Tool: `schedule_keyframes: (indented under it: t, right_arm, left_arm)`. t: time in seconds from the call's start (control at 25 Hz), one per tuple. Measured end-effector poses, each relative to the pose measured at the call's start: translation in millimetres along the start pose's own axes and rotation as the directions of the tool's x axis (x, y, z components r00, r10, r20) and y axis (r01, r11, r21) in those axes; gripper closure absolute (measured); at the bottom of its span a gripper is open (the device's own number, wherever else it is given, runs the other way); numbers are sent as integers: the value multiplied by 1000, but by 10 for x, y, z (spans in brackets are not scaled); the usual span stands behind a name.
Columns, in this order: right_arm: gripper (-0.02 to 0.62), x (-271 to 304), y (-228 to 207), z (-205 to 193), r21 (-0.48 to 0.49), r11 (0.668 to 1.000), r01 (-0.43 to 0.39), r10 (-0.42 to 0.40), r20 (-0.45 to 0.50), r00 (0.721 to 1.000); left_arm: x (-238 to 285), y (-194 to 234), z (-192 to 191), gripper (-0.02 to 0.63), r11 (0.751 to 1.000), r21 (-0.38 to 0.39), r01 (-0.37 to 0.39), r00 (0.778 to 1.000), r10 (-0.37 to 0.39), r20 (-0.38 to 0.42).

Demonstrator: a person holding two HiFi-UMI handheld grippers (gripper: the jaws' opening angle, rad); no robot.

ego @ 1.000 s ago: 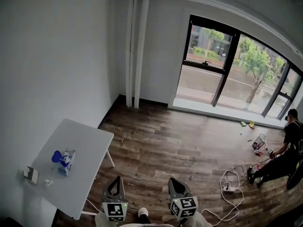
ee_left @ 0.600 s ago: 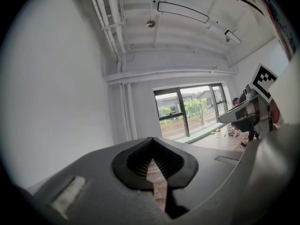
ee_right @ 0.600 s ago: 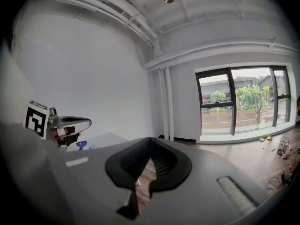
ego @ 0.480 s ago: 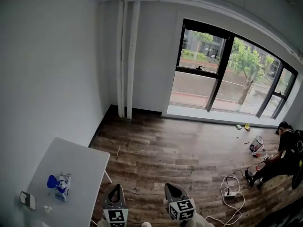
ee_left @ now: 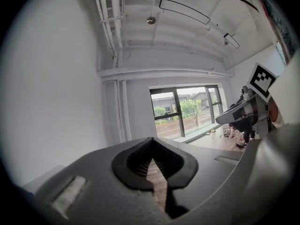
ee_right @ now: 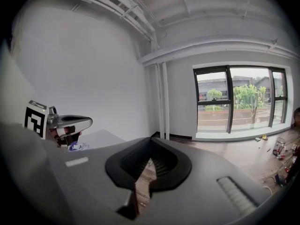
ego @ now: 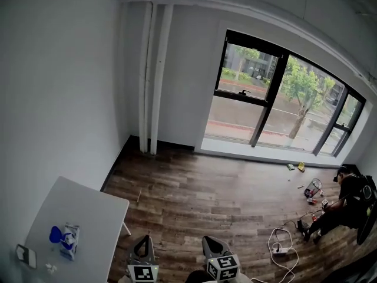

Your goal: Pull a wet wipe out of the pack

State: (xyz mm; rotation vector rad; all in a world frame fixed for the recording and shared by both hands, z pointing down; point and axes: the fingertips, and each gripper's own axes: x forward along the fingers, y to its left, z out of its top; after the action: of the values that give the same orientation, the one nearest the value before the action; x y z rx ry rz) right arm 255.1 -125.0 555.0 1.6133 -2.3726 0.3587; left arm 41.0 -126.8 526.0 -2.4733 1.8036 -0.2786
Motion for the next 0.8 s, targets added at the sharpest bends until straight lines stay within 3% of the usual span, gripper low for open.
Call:
schedule_keyframes:
  t: [0.2,0.44,0.56,0.8]
  right_arm:
    - [589,343,-7,91,12,999,-53,53,3,999]
    - [591,1247,368,112,5,970,-241,241,-39,970]
    - [589,1796,607,220,-20,930,-366,364,-72,929]
    - [591,2710,1022,637,-63,812,-580,573,-105,813]
  left_arm:
    - [123,170,-55,604,998,-2,-58,998,58,-30]
    - [230,695,-270,604,978,34,-204,973,206,-107]
    - [307,1064,-366,604,946,24,-324,934,324,-153]
    - [574,1642,-268,604,854,34,-519,835,515,-194]
